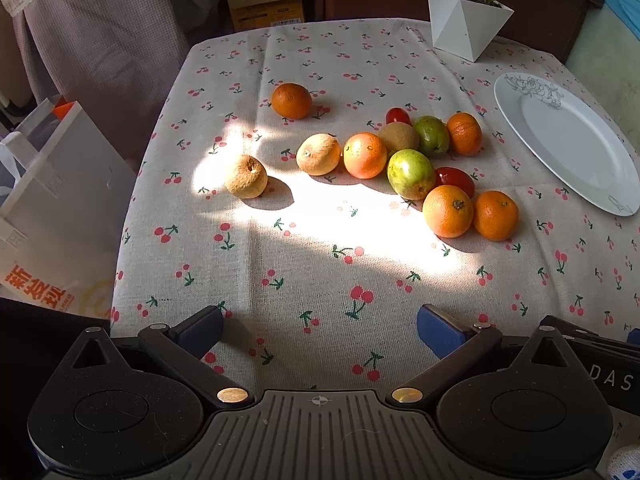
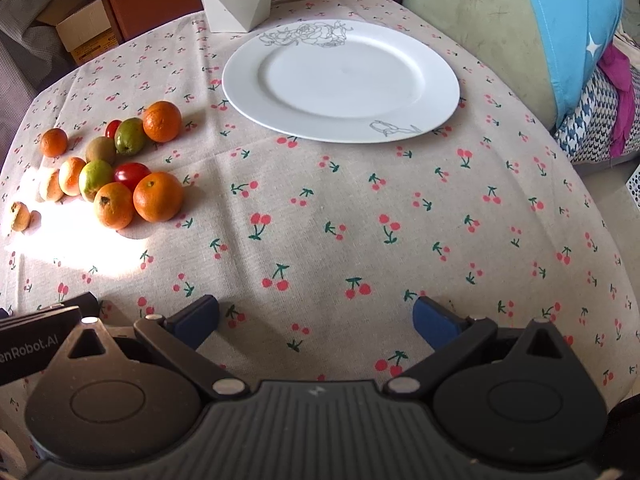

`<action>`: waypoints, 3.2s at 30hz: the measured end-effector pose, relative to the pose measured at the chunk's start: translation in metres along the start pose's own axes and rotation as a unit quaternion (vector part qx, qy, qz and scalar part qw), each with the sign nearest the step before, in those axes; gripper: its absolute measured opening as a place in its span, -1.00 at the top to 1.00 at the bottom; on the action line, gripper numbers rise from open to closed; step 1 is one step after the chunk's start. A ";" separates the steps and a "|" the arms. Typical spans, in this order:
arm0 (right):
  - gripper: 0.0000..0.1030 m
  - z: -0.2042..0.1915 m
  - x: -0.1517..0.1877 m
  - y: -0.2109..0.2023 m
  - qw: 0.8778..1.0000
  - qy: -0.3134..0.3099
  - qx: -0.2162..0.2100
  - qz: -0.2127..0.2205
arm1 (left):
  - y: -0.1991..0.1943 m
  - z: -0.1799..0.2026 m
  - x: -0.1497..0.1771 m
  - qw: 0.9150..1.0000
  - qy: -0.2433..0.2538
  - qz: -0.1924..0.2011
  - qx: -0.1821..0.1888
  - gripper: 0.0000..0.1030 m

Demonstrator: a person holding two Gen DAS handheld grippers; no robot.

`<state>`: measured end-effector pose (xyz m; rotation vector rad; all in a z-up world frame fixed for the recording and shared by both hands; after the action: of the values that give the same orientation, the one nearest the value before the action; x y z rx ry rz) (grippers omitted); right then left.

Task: Organize fruits
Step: 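Move both tools toward the row of fruits beside the plate, then grasp the brown kiwi with the left tool while the right tool grasps an orange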

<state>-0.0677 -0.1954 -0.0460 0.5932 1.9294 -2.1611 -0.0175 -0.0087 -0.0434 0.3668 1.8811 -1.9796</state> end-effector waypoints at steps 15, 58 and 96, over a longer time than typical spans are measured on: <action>-0.99 -0.001 0.000 0.001 1.000 -0.009 -0.006 0.002 | -0.002 0.003 -0.001 0.999 0.029 0.034 0.005 -1.00; -0.97 -0.027 -0.002 -0.026 0.995 -0.077 -0.036 0.055 | -0.047 -0.003 -0.007 0.996 0.035 0.072 0.034 -1.00; 0.20 -0.029 -0.046 -0.013 0.966 -0.112 -0.199 0.120 | -0.023 -0.045 -0.077 0.996 0.037 0.058 0.063 -0.86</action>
<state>-0.0266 -0.1705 -0.0178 0.4561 1.9711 -1.5621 0.0380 0.0442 0.0083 0.5810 1.7401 -2.0370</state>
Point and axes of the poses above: each gripper's, at about its wrist camera, not at the fingertips, and y roughly the way its jaws point, z to its right, x to its underside, the point moved 5 cm from there along y, roughly the way its jaws point, and after that the axes turned 12 degrees about -y, right-handed, at the moved point
